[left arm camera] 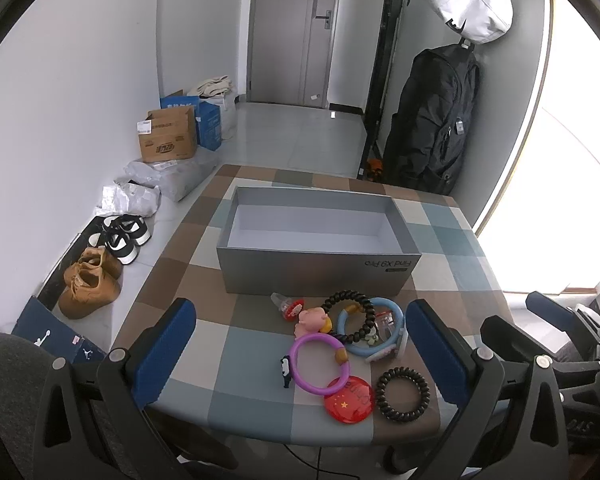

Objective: Organize jewelry

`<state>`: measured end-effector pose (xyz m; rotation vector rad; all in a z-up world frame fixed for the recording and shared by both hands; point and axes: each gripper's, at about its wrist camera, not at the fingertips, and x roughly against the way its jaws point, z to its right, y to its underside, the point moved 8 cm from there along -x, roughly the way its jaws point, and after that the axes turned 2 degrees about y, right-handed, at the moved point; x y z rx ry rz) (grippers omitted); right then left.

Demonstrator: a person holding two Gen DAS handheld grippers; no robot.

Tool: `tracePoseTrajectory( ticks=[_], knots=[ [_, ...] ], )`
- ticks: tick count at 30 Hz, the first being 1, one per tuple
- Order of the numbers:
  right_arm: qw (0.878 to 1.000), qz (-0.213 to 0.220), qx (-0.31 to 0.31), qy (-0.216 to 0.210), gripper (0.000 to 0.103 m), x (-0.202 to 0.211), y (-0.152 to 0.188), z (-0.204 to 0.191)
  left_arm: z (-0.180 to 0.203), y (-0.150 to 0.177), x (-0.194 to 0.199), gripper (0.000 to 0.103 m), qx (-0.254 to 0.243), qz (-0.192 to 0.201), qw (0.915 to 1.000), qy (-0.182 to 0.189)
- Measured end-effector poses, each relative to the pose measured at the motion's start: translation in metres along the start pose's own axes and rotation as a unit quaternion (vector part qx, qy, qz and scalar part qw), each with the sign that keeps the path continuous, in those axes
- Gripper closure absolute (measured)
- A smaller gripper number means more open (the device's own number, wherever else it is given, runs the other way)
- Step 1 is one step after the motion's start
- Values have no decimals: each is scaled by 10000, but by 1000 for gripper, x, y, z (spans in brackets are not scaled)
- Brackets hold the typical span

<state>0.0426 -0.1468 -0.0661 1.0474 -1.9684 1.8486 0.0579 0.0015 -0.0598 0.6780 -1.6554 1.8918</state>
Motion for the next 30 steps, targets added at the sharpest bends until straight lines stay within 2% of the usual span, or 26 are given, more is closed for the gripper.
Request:
tracePoseTrajectory(
  ticks=[19,25,27,30],
  knots=[
    [10000,52,-5,24,0,1,0,2,-3,7,0,1,102,-98,9999,55],
    [10000,-20,-80,25,0,-4,1,4,-11,11,-9,1,243,-415,9987,169],
    [9999,-37,-112,39,0,-6,0,6,-13,14,-12,7,313,-541,9977,279],
    [9998,-92,-163,24,0,-10,-1,7,-17,22,-17,8,403,-796,9952,404]
  ],
)
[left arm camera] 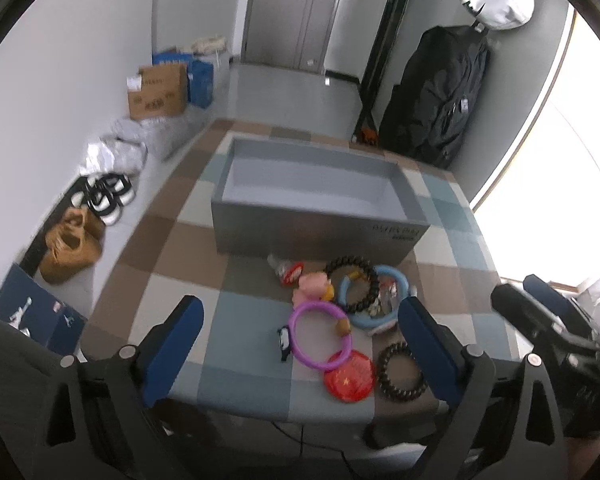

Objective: Organize jewelry
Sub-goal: 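Grasp purple ring with left tool while right tool approaches black coil hair tie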

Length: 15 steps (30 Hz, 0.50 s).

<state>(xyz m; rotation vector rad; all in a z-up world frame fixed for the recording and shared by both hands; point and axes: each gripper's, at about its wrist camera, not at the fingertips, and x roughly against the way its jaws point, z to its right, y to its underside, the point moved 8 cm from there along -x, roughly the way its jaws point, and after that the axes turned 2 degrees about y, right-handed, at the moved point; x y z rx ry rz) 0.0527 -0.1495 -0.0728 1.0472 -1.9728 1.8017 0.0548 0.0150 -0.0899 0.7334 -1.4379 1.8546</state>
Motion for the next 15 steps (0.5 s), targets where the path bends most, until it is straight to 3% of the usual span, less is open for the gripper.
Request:
tracePoseTrajectory(
  ticks=[9,11,15],
  knots=[
    [9993,-193,-318,-60,0,-14,-2,8,-6,22,-22,8,312,-799,9956,371],
    [9988,-258,-409,-87,0,-18,-1,10,-6,24,-26,22,361,-919,9942,435],
    [9979,-363,-530,-128,0,-24,0,14,-10,23,-32,35,562,-1074,9911,544]
  ],
)
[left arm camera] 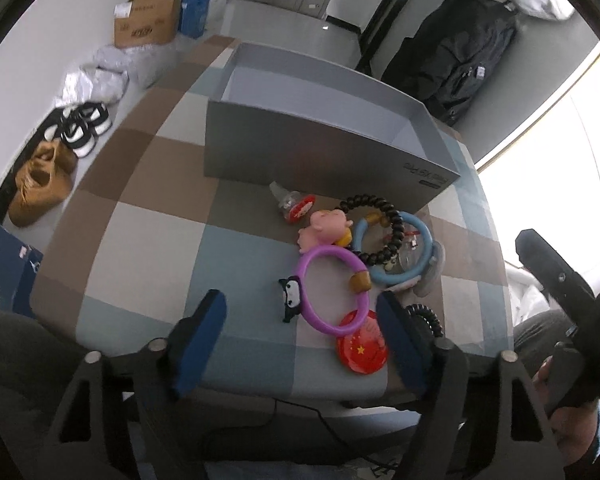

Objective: Organize jewelry
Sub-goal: 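Grasp purple ring with left tool while right tool approaches black coil hair tie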

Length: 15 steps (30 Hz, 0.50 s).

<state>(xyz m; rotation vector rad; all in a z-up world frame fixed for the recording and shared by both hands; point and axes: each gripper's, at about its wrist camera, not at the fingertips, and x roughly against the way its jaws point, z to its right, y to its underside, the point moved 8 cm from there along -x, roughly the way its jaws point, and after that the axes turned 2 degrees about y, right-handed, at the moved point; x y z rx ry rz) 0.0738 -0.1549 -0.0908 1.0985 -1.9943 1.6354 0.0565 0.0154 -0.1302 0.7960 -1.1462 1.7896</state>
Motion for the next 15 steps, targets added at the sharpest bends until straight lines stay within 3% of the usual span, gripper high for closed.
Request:
tracePoseTrajectory(
  ticks=[6,8,15],
  knots=[
    [9999,-114,-75,-67,0,-6,1,1,-6,-4,-4,62,266,-67,9994,198],
    [9998,-131,-62,-95,0,-8,1,0,-4,-4,-5,79,304,-96,9992,220],
    [9998,-152,-38,-145,0,-8,1,-3,-5,-5,-9,93,-27,-108,9999,-35]
  ],
)
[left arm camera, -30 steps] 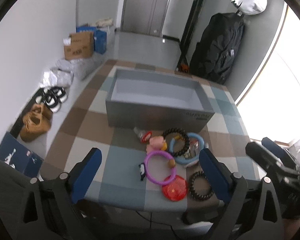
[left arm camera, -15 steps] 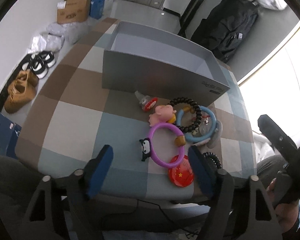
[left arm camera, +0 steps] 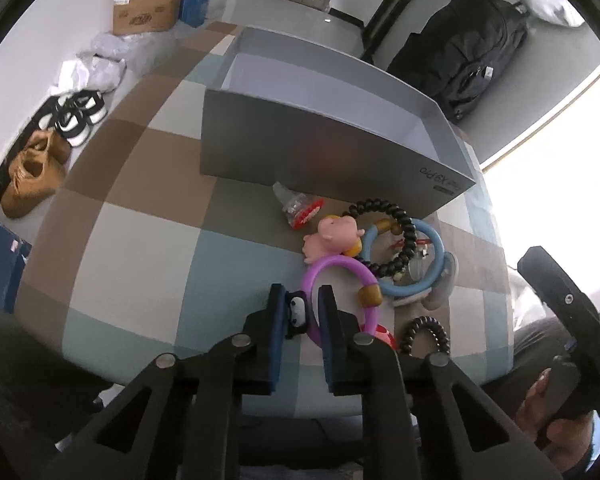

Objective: Organize jewelry
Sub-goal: 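Grasp purple ring with left tool while right tool approaches black coil hair tie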

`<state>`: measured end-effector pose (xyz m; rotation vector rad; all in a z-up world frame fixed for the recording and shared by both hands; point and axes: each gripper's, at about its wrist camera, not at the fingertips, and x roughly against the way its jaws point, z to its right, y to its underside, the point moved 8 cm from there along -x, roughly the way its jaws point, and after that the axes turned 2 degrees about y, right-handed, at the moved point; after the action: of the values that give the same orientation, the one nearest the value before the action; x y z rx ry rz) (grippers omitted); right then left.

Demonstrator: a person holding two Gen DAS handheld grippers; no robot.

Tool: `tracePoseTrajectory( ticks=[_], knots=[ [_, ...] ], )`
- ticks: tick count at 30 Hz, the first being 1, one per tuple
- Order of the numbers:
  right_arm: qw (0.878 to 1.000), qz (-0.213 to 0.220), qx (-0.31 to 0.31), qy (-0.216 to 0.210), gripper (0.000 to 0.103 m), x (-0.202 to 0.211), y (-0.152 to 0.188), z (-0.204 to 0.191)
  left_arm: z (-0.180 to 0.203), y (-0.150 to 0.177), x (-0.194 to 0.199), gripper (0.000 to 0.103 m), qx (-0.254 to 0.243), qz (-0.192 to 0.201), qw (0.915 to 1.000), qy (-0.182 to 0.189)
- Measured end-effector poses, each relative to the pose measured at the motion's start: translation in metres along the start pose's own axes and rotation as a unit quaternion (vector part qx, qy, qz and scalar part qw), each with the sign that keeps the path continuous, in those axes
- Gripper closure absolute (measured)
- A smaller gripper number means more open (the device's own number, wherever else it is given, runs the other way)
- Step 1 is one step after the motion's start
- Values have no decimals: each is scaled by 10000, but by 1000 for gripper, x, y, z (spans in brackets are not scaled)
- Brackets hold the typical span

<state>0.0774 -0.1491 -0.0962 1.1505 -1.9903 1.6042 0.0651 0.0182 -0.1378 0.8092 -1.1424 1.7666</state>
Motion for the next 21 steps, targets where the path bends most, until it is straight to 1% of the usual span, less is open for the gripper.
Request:
tracePoseTrajectory(
  ticks=[3,8,11,14,18,19,21],
  knots=[
    [10000,-28,-5,4,0,0,1,-1,-2,-2,2,93,-70,21,10000,-53],
    [9999,-107,4,-62,0,-1,5,-2,-4,-7,10,93,-19,162,9999,28],
    [9995,-274,55,-173,0,-1,11,-6,-3,-9,15,93,-29,285,9996,1],
    [9971,-596,217,-410,8,-6,21,-17,-2,-11,17,93,-7,376,9993,29],
    [9931,-951,508,-470,22,-9,39,-28,-1,-16,24,93,60,524,9985,143],
    [9922,-1003,554,-490,25,-9,42,-30,0,-17,24,93,55,550,9983,177],
    [9897,-1106,735,-531,26,-9,50,-37,1,-19,26,93,27,607,9980,177]
  ],
)
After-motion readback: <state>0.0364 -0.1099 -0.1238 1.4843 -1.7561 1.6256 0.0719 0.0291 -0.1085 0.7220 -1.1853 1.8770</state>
